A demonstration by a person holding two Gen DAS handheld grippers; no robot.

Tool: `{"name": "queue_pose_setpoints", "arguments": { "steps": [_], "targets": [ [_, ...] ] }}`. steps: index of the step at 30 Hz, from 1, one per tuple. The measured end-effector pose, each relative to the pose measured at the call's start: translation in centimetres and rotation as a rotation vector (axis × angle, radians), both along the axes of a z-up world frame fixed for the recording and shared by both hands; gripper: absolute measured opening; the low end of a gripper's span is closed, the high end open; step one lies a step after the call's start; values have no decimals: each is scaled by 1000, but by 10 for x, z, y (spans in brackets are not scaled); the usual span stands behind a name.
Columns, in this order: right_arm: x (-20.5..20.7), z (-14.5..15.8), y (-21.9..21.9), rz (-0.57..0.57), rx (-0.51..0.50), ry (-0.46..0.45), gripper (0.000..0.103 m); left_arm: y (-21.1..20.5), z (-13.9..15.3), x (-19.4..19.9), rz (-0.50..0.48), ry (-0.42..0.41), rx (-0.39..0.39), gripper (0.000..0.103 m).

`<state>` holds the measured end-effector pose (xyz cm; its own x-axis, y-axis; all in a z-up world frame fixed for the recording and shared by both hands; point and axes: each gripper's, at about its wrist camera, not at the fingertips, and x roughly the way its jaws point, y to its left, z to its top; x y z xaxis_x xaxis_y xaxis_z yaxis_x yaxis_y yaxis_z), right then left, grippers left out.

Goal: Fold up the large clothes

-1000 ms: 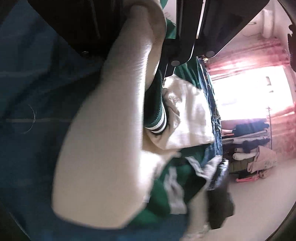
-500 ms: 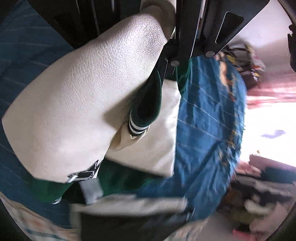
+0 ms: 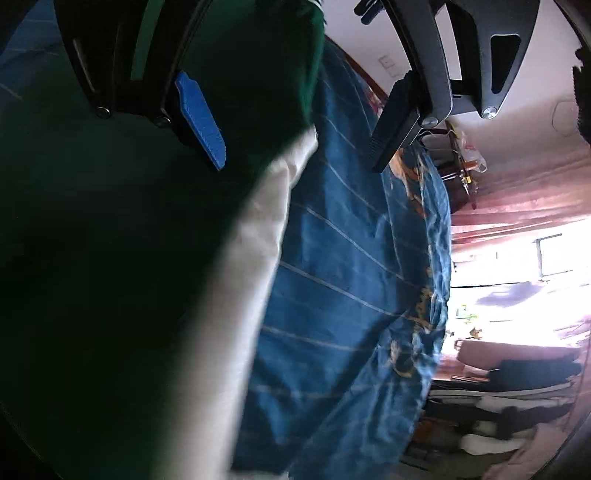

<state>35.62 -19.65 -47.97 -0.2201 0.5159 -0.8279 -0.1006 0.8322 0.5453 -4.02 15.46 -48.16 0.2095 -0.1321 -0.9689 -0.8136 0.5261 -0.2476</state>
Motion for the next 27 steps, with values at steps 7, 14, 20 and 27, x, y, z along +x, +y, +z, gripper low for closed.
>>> {"name": "queue_pose_setpoints", "arguments": {
  "steps": [7,14,20,27],
  "targets": [
    [-22,-17,-96,-107,-141,1,81,-64,-43,45,-204,65,66,26],
    [-33,-49,-156,-205,-175,47,81,-48,33,55,-173,-89,170,13],
    [-23,-59,-190,-236,-165,13,81,-16,-40,62,-170,10,103,16],
    [63,-80,-241,-353,-5,-132,91,-10,-55,63,-211,14,82,25]
  ]
}}
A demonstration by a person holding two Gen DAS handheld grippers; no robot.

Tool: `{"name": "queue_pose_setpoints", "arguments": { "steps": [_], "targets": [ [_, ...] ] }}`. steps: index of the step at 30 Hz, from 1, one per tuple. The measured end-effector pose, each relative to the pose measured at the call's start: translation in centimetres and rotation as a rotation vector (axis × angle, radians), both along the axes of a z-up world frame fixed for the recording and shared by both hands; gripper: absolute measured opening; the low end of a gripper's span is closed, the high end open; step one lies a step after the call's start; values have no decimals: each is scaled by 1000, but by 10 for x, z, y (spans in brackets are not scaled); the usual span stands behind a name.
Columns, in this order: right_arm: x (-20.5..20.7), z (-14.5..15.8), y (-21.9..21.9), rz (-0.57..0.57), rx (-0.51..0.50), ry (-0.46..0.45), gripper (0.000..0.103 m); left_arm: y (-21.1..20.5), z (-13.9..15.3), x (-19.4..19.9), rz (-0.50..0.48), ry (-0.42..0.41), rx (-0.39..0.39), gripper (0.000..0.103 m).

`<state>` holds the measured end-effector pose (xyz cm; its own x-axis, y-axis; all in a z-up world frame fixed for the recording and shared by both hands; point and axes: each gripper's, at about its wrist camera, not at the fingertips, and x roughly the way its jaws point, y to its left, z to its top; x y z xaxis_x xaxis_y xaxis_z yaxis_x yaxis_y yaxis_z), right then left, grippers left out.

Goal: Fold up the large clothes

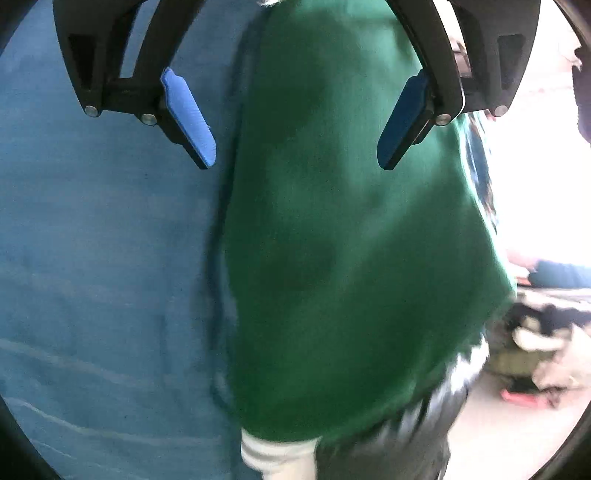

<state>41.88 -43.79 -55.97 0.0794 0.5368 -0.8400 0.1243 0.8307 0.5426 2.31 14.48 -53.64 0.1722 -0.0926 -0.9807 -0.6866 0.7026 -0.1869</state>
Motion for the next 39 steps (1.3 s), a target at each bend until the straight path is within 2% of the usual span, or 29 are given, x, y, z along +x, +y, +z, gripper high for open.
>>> {"name": "queue_pose_setpoints", "arguments": {
  "steps": [3,4,5,6,7,8,9,10,13,17,19,21,23,25,27,30,32,34,36,37,39],
  "targets": [
    [32,-44,-8,-57,148,83,91,-1,-5,2,-14,3,-4,29],
    [40,-60,-9,-88,191,119,96,1,-7,3,-12,-1,-16,31],
    [42,-64,-10,-120,228,102,99,3,-9,5,-6,0,-23,35],
    [43,-62,-9,-143,256,62,99,5,-12,7,-5,22,-11,58],
    [41,-57,-8,-155,277,34,90,7,-14,10,-7,42,10,86],
    [36,-53,-7,-154,269,21,75,9,-18,17,-10,59,34,93],
    [29,-50,-9,-164,271,23,31,12,-21,18,-13,63,42,95],
    [22,-45,-14,-196,288,16,25,14,-22,19,-7,58,36,95],
    [-11,-7,-47,-350,323,-18,17,21,-16,22,6,45,24,95],
    [-88,42,-117,-573,301,-11,16,27,17,15,16,-15,45,95],
    [-145,55,-162,-728,286,36,16,29,34,2,54,-45,41,95],
    [-191,60,-193,-807,230,74,16,29,42,-15,100,-68,29,95],
    [-237,55,-228,-891,172,151,16,23,35,-27,133,-65,2,95],
    [-269,49,-250,-953,170,215,16,11,18,-30,138,-63,-57,95],
    [-292,47,-256,-976,173,240,16,1,8,-24,127,-69,-83,95],
    [-324,62,-270,-966,163,245,16,-4,4,-7,140,-72,-77,95],
    [-341,61,-274,-918,122,268,17,-4,12,4,141,-75,-34,95],
    [-346,49,-270,-852,83,352,31,-1,24,20,114,-93,24,95],
    [-336,46,-276,-747,62,393,45,0,35,38,77,-97,74,95],
    [-327,51,-277,-677,30,396,55,0,40,49,50,-100,96,95],
    [-317,77,-280,-533,-84,351,68,-1,42,63,5,-87,141,95]
  ]
}}
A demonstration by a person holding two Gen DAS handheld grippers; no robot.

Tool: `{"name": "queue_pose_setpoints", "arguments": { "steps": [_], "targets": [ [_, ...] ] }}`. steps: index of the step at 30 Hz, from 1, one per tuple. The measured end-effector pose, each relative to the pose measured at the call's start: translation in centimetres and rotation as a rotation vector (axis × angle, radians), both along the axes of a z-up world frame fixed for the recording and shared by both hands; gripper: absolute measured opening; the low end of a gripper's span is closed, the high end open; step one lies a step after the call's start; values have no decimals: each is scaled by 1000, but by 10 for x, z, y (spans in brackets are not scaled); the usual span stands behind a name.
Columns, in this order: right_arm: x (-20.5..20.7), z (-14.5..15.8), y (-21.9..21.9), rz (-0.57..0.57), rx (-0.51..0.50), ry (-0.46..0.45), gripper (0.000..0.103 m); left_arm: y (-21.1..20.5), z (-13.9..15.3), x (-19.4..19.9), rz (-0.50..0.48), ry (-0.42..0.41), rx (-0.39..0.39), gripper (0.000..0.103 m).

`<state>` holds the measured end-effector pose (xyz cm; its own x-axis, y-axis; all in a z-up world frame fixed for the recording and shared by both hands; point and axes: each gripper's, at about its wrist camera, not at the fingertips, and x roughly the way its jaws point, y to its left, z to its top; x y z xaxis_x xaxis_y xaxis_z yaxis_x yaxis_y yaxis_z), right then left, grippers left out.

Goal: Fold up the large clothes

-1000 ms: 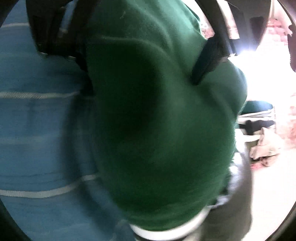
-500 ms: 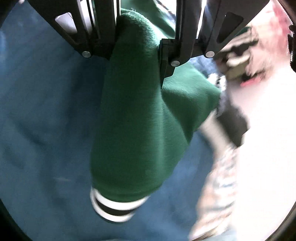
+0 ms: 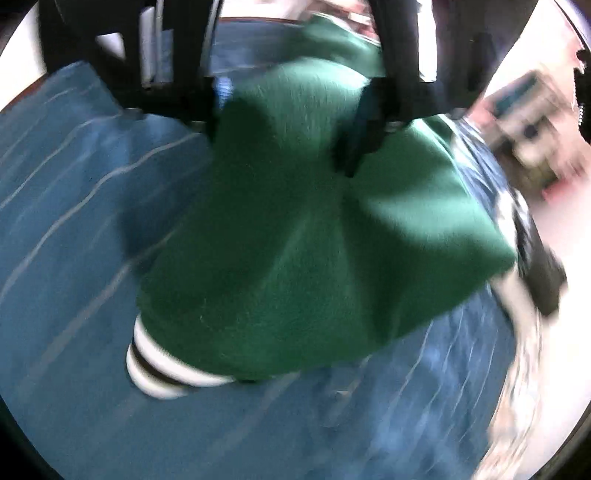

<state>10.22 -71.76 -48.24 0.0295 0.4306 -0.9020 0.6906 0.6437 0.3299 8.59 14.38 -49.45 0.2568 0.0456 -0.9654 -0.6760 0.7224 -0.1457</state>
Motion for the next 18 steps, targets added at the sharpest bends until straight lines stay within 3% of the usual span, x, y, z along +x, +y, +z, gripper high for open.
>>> {"name": "queue_pose_setpoints", "arguments": {
  "steps": [3,6,9,11,13,14,15,16,18],
  "targets": [
    [33,37,11,270,-151,-55,69,-4,-5,15,-60,28,33,95],
    [79,66,32,472,-240,-202,72,-12,-19,34,-105,59,52,95],
    [140,54,59,611,-179,-334,84,-23,-31,46,-137,82,73,93],
    [177,33,84,726,-157,-336,86,-31,-36,53,-150,97,135,91],
    [207,3,112,846,-104,-289,84,-35,-35,55,-147,90,174,39],
    [218,-2,122,858,-78,-303,75,-35,-36,55,-150,86,152,31],
    [222,2,131,869,-105,-327,25,-35,-35,56,-148,78,134,21],
    [224,4,136,879,-119,-332,10,-36,-32,54,-145,68,141,18],
    [240,17,142,837,-117,-389,9,-38,-28,52,-150,80,164,18]
  ]
}}
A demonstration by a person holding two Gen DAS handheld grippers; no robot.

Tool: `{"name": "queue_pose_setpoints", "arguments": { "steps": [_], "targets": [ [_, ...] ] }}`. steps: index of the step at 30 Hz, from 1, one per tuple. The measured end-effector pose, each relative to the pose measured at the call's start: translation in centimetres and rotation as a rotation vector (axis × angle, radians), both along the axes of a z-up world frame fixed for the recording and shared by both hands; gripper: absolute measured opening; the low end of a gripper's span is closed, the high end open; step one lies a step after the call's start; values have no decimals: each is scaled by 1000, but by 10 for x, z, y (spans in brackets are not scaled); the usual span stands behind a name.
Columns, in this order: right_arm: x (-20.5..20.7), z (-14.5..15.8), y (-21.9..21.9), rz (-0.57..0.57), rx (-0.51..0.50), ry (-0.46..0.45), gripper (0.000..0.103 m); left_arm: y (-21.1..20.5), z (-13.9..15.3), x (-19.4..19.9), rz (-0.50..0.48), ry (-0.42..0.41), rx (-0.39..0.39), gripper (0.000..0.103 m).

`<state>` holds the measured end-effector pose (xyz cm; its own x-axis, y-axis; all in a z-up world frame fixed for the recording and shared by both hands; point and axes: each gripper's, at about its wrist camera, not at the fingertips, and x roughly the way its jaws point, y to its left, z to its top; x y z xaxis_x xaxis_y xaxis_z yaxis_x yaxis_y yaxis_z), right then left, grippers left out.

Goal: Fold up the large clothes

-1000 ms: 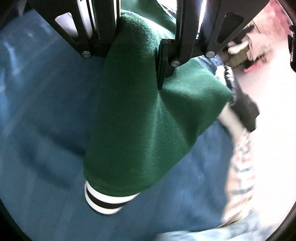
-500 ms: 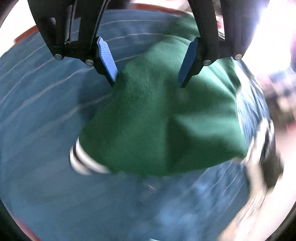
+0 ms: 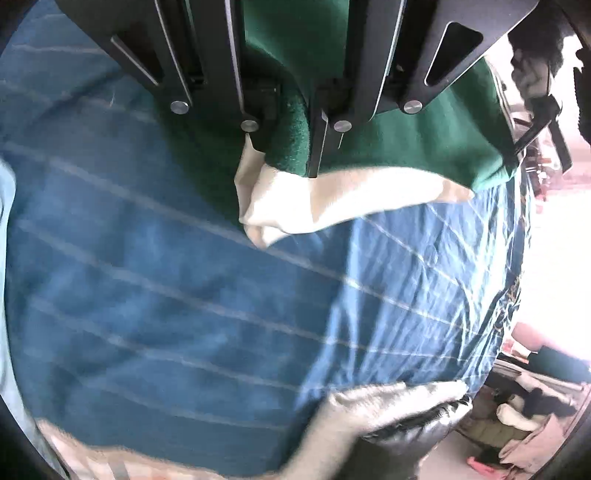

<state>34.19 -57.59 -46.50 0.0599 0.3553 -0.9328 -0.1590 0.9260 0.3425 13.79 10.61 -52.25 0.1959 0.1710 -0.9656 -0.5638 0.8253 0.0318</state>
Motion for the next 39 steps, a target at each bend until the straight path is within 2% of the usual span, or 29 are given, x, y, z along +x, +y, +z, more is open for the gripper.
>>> {"name": "queue_pose_setpoints", "arguments": {
  "steps": [2,5,7,9,11,13,14,15,16,17,18,21,23,24,26,27,28,29,31,33,35,36,39],
  "targets": [
    [17,6,0,-38,15,-19,9,6,-3,-2,18,3,-27,18],
    [30,-19,7,-45,-63,-5,9,15,-16,3,39,14,-87,19],
    [36,-55,12,-63,-127,79,9,18,-26,7,43,35,-119,24],
    [43,-66,8,-118,-133,149,11,22,-28,10,41,41,-135,24],
    [43,-57,6,-160,-146,164,22,21,-18,11,28,54,-133,27],
    [32,-21,2,-187,-198,75,44,19,1,6,24,32,-103,34],
    [22,5,1,-199,-208,2,48,15,11,3,20,20,-87,37],
    [12,26,3,-205,-213,-54,53,11,23,-1,21,20,-46,51],
    [2,43,7,-206,-218,-97,56,7,31,-5,24,14,-18,74],
    [-10,56,12,-194,-204,-127,56,3,40,-8,24,0,8,86],
    [-21,64,21,-171,-179,-140,56,-4,50,-13,27,-18,41,91],
    [-50,61,58,-56,-98,-99,56,-18,59,-21,45,-16,92,91],
    [-69,33,93,38,-86,-23,56,-35,53,-22,32,-21,107,91],
    [-75,15,104,64,-96,14,56,-40,41,-20,20,-5,106,91],
    [-85,-36,124,109,-183,118,48,-37,15,-18,27,53,119,91],
    [-87,-59,129,119,-229,119,48,-33,-5,-18,41,88,100,91],
    [-86,-64,131,117,-241,105,48,-27,-21,-21,54,117,71,91],
    [-83,-64,132,100,-251,100,48,-19,-34,-25,72,144,46,92],
    [-77,-52,129,62,-241,150,49,-6,-37,-35,96,121,-14,93],
    [-80,-30,108,14,-148,152,49,1,-14,-51,109,98,-18,93],
    [-94,-5,69,-54,-87,139,54,5,10,-76,152,58,-35,93],
    [-102,2,51,-76,-84,135,58,7,22,-94,190,41,-43,93],
    [-133,13,-5,-158,-125,158,58,9,44,-159,362,12,-101,92]
  ]
}}
